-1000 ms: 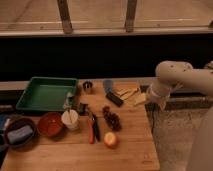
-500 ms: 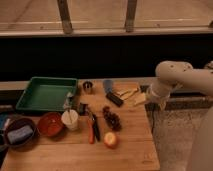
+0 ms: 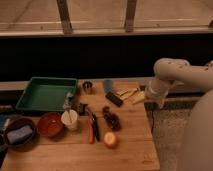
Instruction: Place grapes in metal cup
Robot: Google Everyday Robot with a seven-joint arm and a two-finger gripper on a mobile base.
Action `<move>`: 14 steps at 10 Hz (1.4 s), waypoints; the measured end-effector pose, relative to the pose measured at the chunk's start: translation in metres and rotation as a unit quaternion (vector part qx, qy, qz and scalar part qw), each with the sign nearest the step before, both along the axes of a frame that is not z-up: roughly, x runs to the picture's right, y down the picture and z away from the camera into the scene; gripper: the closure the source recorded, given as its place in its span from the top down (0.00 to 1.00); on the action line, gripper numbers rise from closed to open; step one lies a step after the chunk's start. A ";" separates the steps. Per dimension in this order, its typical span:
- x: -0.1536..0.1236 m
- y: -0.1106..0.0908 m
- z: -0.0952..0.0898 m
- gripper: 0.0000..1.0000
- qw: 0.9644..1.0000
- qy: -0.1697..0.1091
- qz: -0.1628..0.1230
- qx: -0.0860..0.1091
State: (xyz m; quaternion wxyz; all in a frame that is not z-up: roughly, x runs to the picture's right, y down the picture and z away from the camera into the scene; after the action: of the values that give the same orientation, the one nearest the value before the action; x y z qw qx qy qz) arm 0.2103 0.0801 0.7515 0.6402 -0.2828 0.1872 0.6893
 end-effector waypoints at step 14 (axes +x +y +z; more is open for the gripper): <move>-0.145 0.042 -0.019 0.80 0.981 -0.155 -0.113 0.038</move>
State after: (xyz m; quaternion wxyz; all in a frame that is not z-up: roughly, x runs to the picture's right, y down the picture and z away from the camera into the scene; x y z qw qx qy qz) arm 0.0650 0.1224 0.7329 0.7453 -0.3390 0.0905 0.5670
